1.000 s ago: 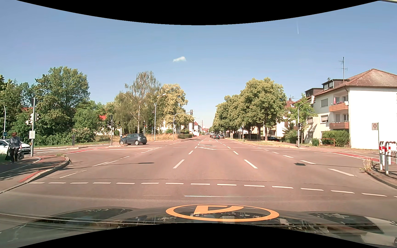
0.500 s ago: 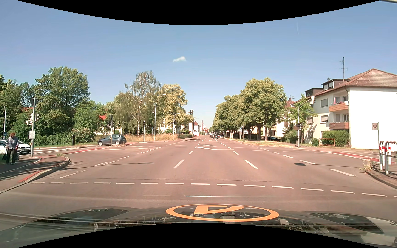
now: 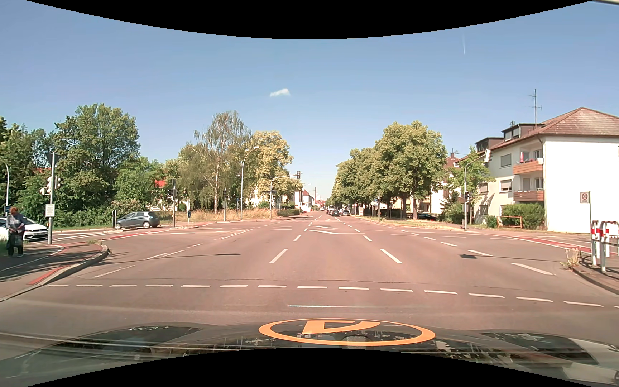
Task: Follow the waypoints while adhering to traffic rules and regulations
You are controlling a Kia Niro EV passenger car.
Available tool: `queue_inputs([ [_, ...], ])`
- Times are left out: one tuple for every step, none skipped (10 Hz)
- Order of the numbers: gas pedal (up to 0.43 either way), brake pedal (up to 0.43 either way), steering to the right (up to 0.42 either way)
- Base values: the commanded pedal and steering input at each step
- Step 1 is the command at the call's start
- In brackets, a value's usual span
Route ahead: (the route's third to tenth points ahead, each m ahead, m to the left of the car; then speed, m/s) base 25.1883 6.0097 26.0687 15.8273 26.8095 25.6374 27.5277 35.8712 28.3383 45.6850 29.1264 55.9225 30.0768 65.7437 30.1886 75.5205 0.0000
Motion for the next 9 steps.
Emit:
queue_inputs([
  [0.000, 0.311, 0.004],
  [0.000, 0.311, 0.004],
  [0.000, 0.305, 0.003],
  [0.000, 0.311, 0.003],
  [0.000, 0.311, 0.004],
  [0.000, 0.311, 0.004],
  [0.000, 0.311, 0.004],
  [0.000, 0.311, 0.003],
  [0.000, 0.311, 0.004],
])
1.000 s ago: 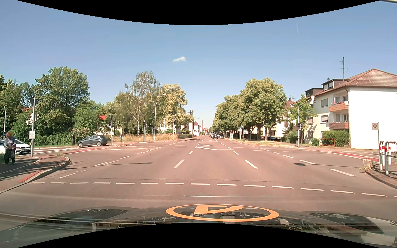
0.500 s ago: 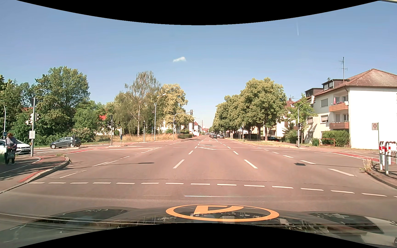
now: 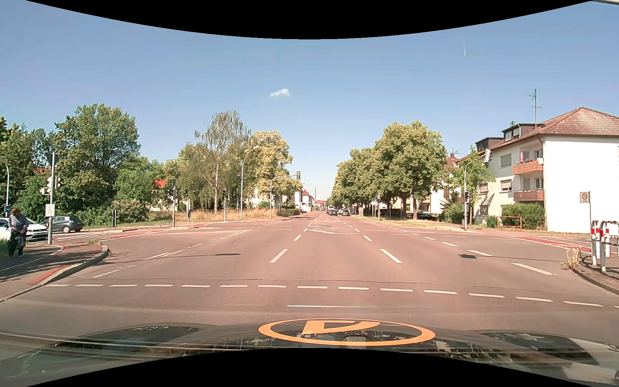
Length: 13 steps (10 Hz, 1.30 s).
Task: Follow the waypoints while adhering to traffic rules and regulations
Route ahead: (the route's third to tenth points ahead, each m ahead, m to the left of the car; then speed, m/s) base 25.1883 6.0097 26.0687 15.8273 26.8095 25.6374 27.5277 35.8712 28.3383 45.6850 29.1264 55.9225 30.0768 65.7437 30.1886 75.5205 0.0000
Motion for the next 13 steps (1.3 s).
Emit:
queue_inputs([
  [0.000, 0.311, 0.004],
  [0.000, 0.311, 0.003],
  [0.000, 0.311, 0.003],
  [0.000, 0.311, 0.003],
  [0.000, 0.311, 0.004],
  [0.000, 0.311, 0.004],
  [0.000, 0.311, 0.003],
  [0.000, 0.311, 0.004],
  [0.000, 0.305, 0.004],
  [0.000, 0.305, 0.004],
  [0.000, 0.305, 0.004],
  [0.000, 0.311, 0.003],
  [0.000, 0.305, 0.004],
])
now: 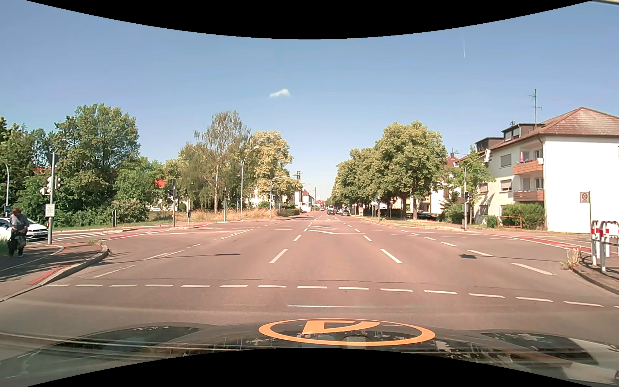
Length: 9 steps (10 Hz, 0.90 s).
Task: Follow the waypoints while adhering to traffic rules and regulations
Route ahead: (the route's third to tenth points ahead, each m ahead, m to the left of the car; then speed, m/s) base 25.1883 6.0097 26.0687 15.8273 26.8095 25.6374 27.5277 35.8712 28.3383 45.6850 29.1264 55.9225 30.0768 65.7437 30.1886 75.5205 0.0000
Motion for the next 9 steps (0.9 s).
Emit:
queue_inputs([
  [0.000, 0.311, 0.004],
  [0.000, 0.311, 0.004],
  [0.000, 0.311, 0.003],
  [0.000, 0.305, 0.003],
  [0.000, 0.311, 0.004],
  [0.000, 0.311, 0.003],
  [0.000, 0.311, 0.004],
  [0.000, 0.311, 0.003],
  [0.000, 0.311, 0.004],
])
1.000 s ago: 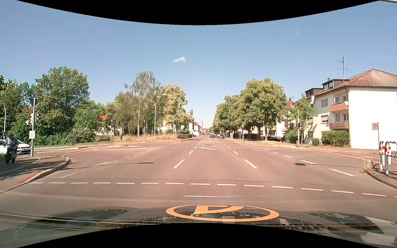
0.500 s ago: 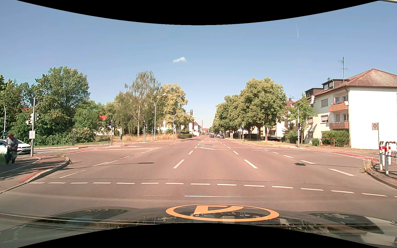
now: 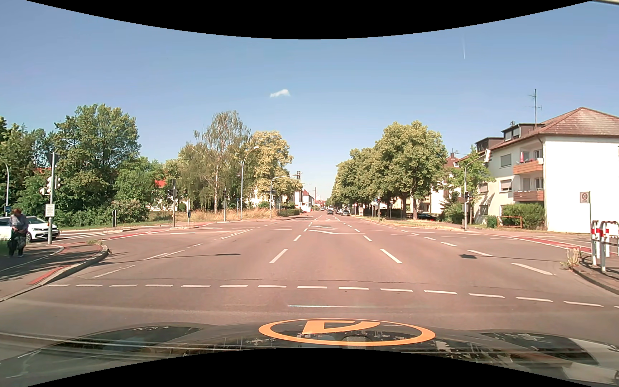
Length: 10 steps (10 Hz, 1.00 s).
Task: Follow the waypoints while adhering to traffic rules and regulations
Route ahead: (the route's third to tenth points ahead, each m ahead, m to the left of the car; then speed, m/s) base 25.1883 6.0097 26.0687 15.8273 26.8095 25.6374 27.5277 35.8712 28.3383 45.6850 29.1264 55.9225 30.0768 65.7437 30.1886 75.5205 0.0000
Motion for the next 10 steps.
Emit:
queue_inputs([
  [0.000, 0.311, 0.004],
  [0.000, 0.311, 0.004],
  [0.000, 0.311, 0.004],
  [0.000, 0.311, 0.003],
  [0.000, 0.311, 0.003],
  [0.000, 0.311, 0.004],
  [0.000, 0.311, 0.004],
  [0.000, 0.311, 0.003],
  [0.000, 0.305, 0.003],
  [0.000, 0.311, 0.003],
])
